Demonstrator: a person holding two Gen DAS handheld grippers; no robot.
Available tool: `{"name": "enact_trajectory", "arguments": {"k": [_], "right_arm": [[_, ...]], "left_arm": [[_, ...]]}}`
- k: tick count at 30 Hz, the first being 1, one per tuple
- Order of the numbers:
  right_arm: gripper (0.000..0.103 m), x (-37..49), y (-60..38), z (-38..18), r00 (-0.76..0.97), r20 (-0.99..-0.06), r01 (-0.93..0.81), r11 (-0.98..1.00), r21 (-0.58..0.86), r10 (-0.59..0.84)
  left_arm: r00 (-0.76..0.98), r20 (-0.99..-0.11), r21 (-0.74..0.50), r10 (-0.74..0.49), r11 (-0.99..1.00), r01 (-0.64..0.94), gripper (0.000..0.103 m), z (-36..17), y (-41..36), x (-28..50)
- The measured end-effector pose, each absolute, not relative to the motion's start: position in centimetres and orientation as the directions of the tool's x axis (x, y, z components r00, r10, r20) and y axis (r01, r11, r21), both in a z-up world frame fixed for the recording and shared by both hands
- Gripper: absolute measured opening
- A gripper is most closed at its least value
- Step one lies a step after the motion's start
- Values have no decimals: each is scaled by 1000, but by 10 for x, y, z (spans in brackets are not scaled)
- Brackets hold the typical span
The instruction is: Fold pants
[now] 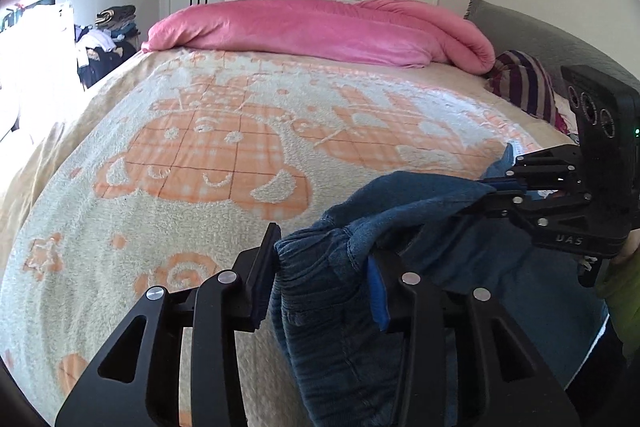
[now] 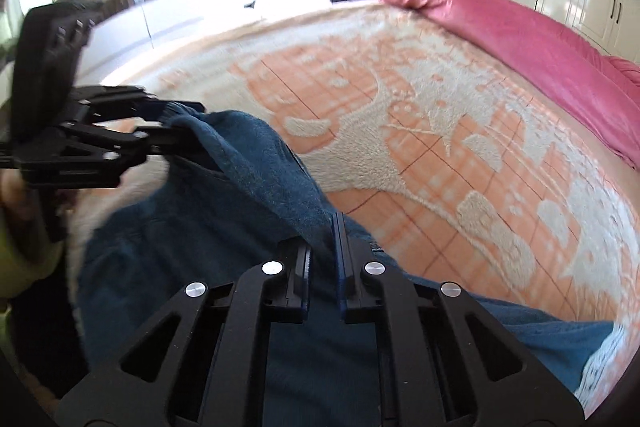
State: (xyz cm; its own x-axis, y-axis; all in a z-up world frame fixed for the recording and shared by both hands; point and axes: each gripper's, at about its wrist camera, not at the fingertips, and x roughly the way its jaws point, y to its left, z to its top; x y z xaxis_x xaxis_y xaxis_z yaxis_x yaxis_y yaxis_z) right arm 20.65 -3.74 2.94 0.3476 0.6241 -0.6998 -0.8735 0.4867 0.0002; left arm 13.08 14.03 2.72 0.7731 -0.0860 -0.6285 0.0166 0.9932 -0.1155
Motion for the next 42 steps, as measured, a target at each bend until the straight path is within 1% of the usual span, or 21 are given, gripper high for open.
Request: {"name": "enact_trajectory", "arguments": {"k": [5, 10, 16, 20, 25, 27, 28, 30, 34, 38, 39, 42], "right_arm": [[5, 171, -65, 40, 336, -657, -876, 480, 44, 675], [5, 122, -84, 36, 294, -641, -893, 443, 80, 709], [5, 67, -91, 19, 216, -663, -918, 379, 112, 717], [5, 50, -87, 2, 184, -682, -914, 379, 146, 707], [5, 35, -76, -9, 169, -704, -916, 373, 146, 690], [5, 31, -74, -11, 174, -706, -918, 372, 135, 686], [7, 30, -74, -13, 175, -708, -917, 376, 136, 684], [7, 30, -74, -18, 164, -712, -908, 386, 161, 683], [7, 26, -72, -27, 161, -723, -907, 390, 160, 671], [9, 26, -71, -33, 160, -728, -898, 404, 173, 667], [9, 26, -71, -35, 161, -730, -894, 412, 177, 664], [12, 22, -69, -37, 171, -730, -892, 419, 170, 661]], "left_arm": [[796, -596, -118, -105, 992, 42, 39, 35, 124, 96], [794, -596, -141, -121, 989, 44, 40, 31, 113, 52], [746, -654, -123, -126, 991, 60, 43, 22, 108, 21], [710, -695, -105, -112, 993, 53, 44, 12, 107, 8], [680, -726, -124, -102, 992, 17, 47, 4, 115, 1], [670, -736, -125, -101, 992, 13, 50, 2, 116, -1], [662, -744, -122, -94, 993, 4, 54, 1, 117, -2], [654, -752, -123, -88, 992, -8, 57, 0, 120, -6], [660, -746, -119, -85, 993, -6, 58, 9, 120, -21], [685, -728, -79, -30, 996, -40, 60, 27, 119, -35], [694, -719, -88, -34, 995, -43, 60, 32, 118, -36], [726, -680, -144, -108, 990, 12, 61, 44, 107, -33]]}}
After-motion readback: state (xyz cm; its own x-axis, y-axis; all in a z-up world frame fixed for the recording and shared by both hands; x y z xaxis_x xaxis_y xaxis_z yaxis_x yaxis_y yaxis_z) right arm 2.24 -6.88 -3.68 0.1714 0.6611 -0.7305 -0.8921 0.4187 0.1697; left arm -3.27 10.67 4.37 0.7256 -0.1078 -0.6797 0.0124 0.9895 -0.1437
